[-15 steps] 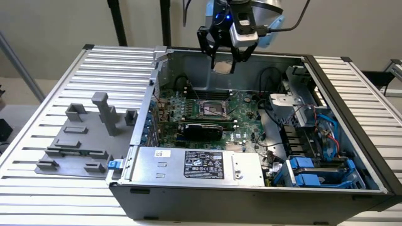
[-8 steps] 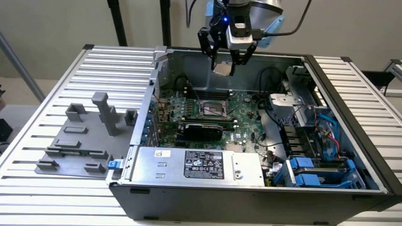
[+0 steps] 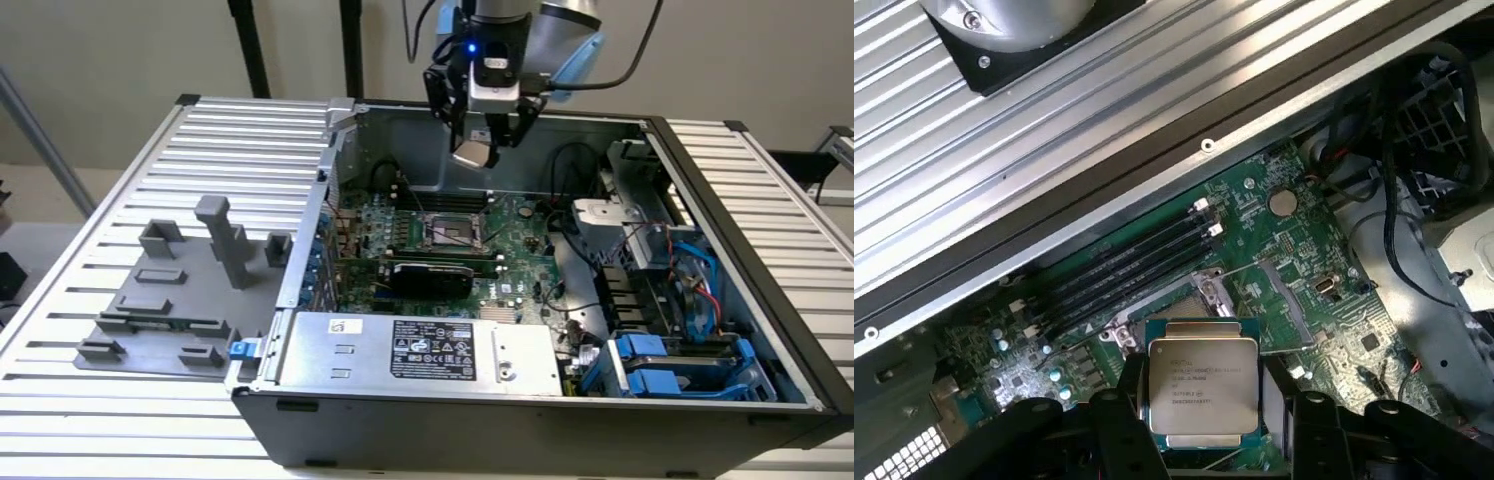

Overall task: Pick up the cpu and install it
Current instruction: 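Place the cpu into insertion slot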

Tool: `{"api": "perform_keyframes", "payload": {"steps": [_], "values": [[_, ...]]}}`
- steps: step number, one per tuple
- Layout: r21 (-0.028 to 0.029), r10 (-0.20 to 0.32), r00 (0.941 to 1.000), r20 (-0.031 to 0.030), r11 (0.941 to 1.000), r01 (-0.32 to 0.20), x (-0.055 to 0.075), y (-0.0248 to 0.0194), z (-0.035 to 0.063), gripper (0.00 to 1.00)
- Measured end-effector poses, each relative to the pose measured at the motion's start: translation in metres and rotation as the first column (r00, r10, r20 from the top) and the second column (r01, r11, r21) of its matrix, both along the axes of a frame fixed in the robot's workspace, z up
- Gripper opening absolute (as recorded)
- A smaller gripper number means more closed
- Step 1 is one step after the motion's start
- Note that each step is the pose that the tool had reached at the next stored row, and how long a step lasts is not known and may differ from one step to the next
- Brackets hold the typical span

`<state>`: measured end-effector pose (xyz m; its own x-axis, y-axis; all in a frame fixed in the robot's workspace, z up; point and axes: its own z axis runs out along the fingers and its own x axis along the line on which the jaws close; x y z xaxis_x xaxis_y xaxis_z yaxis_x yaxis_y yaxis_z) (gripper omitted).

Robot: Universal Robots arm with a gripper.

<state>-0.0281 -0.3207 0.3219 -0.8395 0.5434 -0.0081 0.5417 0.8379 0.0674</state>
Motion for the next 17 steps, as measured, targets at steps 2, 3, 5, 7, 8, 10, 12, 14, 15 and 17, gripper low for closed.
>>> {"api": "perform_keyframes", "payload": {"steps": [2, 3, 5, 7, 8, 10, 12, 14, 15, 17], "values": [[-0.0001, -0.036, 0.9994, -0.0001, 0.9994, 0.036, 0.0, 0.0, -0.0017, 0.55], [-0.0001, -0.055, 0.9985, -0.0001, 0.9985, 0.055, 0.0, 0.0, -0.0026, 0.55], [-0.0001, -0.09, 0.9959, -0.0001, 0.9959, 0.09, 0.0, 0.0, -0.0044, 0.55], [-0.0001, -0.126, 0.992, -0.0001, 0.992, 0.126, 0.0, 0.0, -0.0061, 0.55], [0.0, -0.144, 0.9895, 0.0, 0.9895, 0.144, 0.0, 0.0, -0.007, 0.55], [-0.0001, -0.181, 0.9836, -0.0001, 0.9836, 0.181, 0.0, 0.0, -0.0088, 0.55], [0.0, -0.217, 0.9762, 0.0, 0.9762, 0.217, 0.0, 0.0, -0.0106, 0.55], [-0.0001, -0.252, 0.9678, 0.0, 0.9678, 0.252, 0.0, 0.0, -0.0124, 0.55], [0.0, -0.269, 0.9631, 0.0, 0.9631, 0.269, 0.0, 0.0, -0.0132, 0.55], [0.0, -0.304, 0.9528, 0.0, 0.9528, 0.304, 0.0, 0.0, -0.0149, 0.55]]}}
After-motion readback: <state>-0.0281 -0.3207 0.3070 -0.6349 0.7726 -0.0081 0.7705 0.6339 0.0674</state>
